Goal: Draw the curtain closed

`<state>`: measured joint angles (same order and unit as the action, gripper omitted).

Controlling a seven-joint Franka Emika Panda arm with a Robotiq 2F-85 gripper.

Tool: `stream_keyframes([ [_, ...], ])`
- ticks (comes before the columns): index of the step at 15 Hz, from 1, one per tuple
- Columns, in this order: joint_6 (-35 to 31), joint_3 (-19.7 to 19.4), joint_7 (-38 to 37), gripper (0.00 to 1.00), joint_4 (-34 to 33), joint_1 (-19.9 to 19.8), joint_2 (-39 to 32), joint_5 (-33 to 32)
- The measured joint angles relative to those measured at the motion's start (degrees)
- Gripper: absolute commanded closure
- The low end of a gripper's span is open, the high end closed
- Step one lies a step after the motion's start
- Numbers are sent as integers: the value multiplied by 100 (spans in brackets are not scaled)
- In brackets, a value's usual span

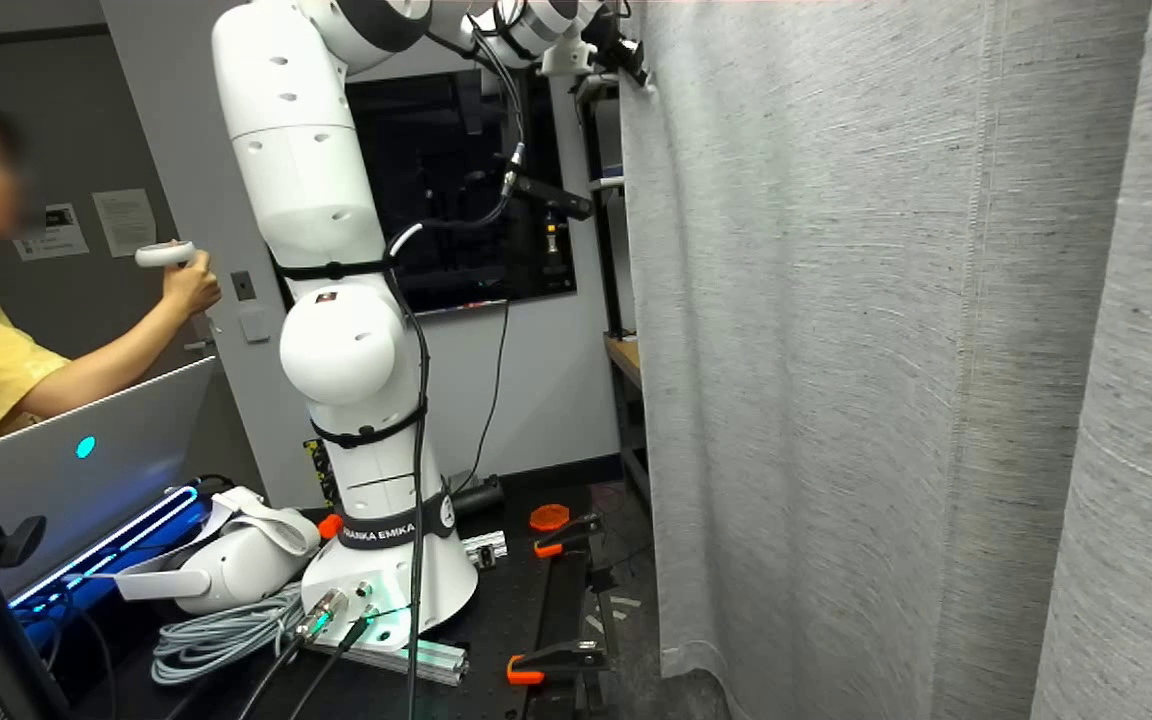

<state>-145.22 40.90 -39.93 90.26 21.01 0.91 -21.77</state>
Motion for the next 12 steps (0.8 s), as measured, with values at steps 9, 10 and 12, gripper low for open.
stream_keyframes([
  [9, -78, -530, 83, 100, -58, -13, 13, -3],
  [10, -76, -654, 111, 100, -56, -19, 5, -3],
  [12, -65, -900, 169, 100, -46, -23, -12, -3],
])
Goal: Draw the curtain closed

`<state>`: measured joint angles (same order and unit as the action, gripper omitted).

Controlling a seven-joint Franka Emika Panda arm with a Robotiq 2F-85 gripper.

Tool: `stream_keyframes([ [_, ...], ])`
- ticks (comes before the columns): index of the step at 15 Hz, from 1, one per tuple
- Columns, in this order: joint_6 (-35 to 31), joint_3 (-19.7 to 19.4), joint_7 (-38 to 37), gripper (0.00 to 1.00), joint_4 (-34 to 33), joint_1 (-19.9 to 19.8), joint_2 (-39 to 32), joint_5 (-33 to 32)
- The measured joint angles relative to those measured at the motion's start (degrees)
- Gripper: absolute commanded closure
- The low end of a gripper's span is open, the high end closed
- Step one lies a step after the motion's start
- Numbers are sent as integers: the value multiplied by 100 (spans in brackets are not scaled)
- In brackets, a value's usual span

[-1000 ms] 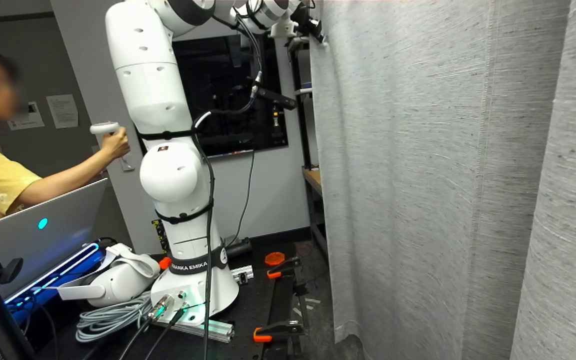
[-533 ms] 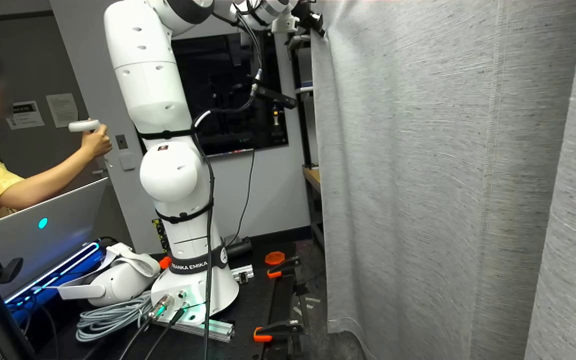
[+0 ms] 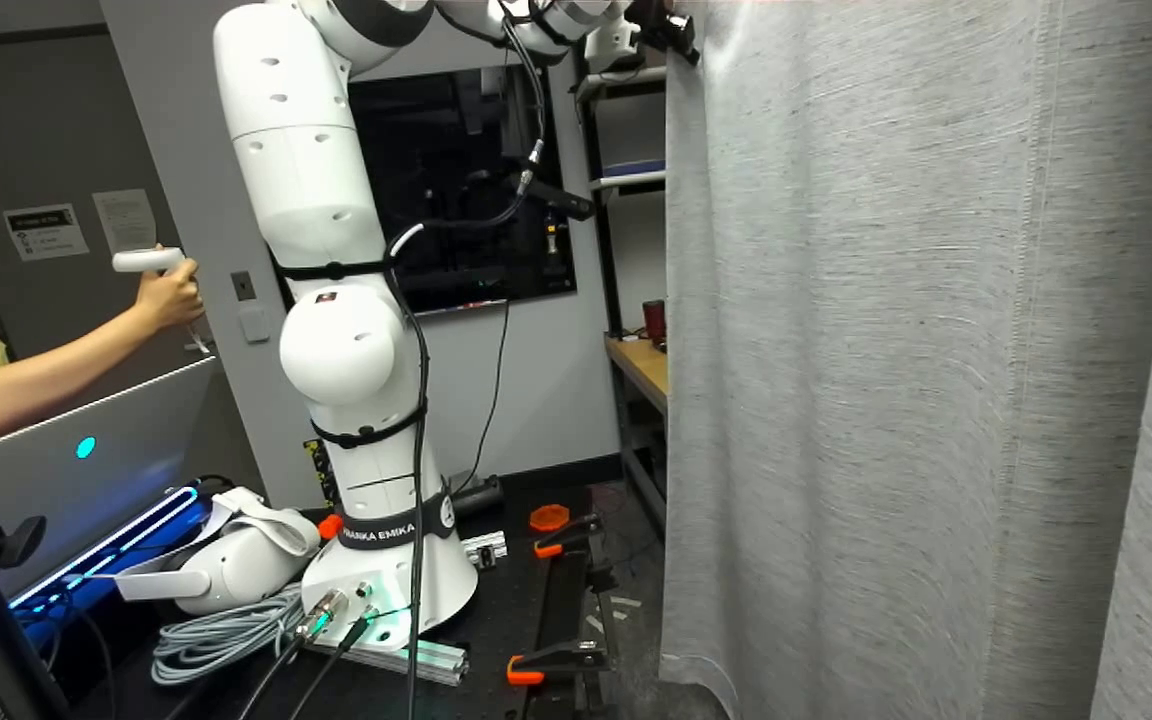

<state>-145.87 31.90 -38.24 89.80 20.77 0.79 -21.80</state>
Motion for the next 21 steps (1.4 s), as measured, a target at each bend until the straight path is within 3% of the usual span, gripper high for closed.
stream_keyframes([
  [12, 322, -703, 225, 100, 36, -1, 156, -115],
  [21, 956, -788, 224, 100, -43, -207, 562, -394],
])
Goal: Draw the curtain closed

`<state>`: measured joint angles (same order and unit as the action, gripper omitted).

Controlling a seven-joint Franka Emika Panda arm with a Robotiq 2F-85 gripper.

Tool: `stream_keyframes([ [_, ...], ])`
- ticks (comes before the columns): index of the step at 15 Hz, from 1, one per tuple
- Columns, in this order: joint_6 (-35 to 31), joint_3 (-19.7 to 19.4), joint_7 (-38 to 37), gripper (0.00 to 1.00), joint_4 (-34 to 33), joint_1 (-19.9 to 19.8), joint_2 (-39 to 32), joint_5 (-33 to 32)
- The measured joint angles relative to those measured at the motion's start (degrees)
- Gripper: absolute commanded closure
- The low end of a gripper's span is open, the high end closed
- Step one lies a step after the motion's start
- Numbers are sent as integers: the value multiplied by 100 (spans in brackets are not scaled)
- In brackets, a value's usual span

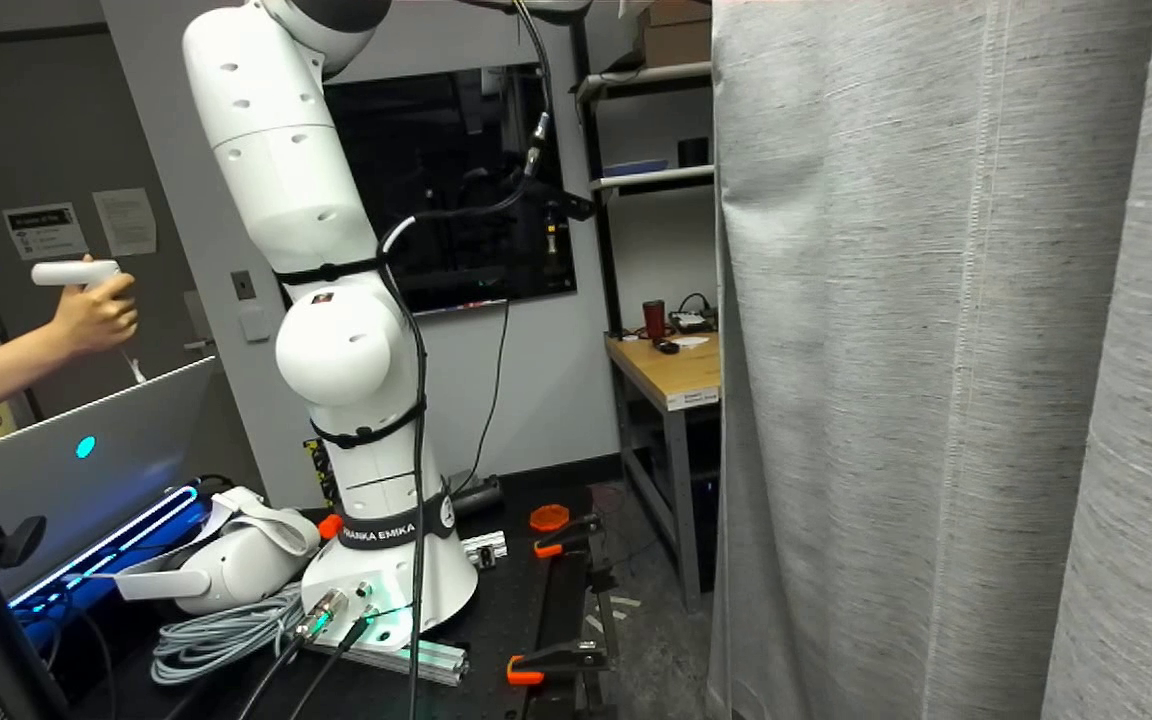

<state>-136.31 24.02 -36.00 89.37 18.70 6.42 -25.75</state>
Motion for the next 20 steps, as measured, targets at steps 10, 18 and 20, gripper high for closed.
stream_keyframes([
  [10, 561, 43, -61, 100, -78, -78, 86, -294],
  [18, 1188, 142, -406, 67, -209, -86, 116, -678],
  [20, 1298, 159, -430, 51, -258, -86, 117, -752],
])
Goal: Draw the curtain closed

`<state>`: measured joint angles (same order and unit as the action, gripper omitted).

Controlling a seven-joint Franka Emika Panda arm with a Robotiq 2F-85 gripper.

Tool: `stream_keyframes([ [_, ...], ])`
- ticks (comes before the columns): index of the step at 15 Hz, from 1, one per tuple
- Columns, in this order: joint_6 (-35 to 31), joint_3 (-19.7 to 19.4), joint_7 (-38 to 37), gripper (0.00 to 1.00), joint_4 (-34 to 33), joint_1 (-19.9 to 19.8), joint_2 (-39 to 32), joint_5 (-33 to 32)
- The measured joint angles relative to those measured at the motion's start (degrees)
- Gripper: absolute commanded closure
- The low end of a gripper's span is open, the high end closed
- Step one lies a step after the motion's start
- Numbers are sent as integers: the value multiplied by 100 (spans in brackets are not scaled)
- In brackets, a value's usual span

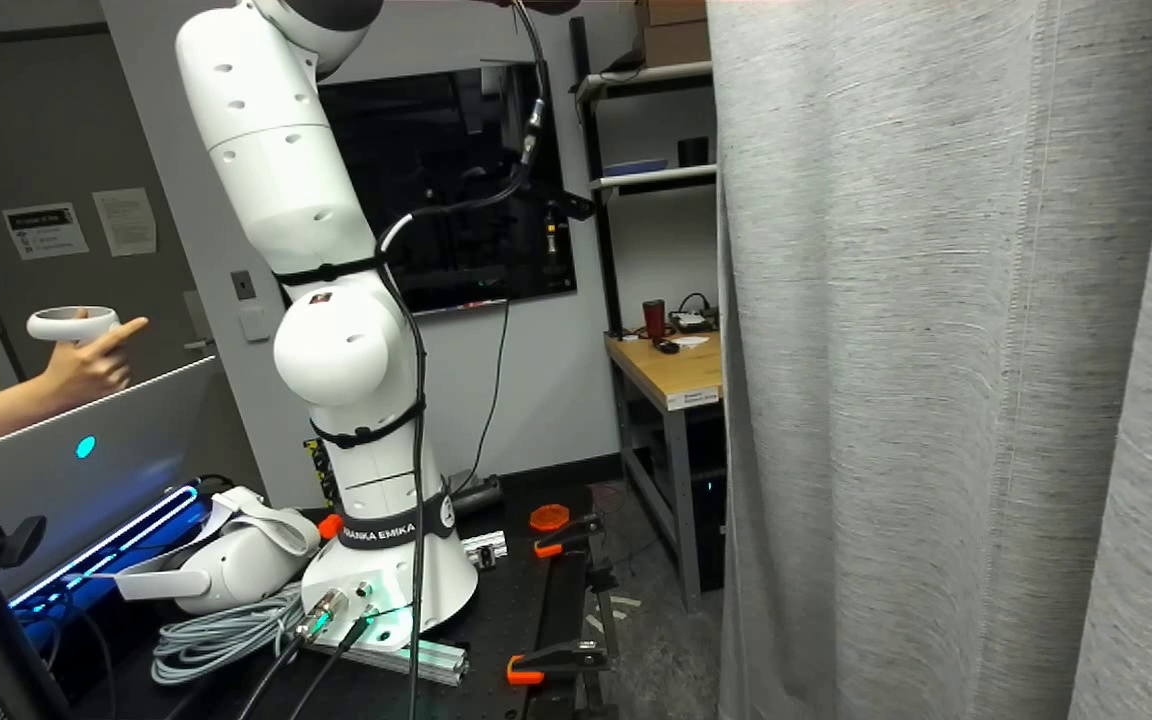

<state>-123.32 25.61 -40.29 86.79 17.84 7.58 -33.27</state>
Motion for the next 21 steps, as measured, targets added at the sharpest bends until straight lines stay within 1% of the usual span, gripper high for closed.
stream_keyframes([
  [1, 33, 6, -2, 42, -25, 0, 1, -23],
  [2, 52, 11, -3, 36, -46, 0, 1, -38],
  [3, 59, 14, -3, 27, -63, 0, 1, -45],
  [5, 62, 17, -3, 13, -94, 0, 1, -47],
  [6, 62, 17, -3, 5, -104, 0, 2, -47],
  [7, 62, 17, -3, 1, -111, 0, 1, -47],
  [12, 219, 33, -3, 0, -156, 0, 1, -48],
  [21, 1234, 187, -45, 0, -384, 0, 0, -207],
])
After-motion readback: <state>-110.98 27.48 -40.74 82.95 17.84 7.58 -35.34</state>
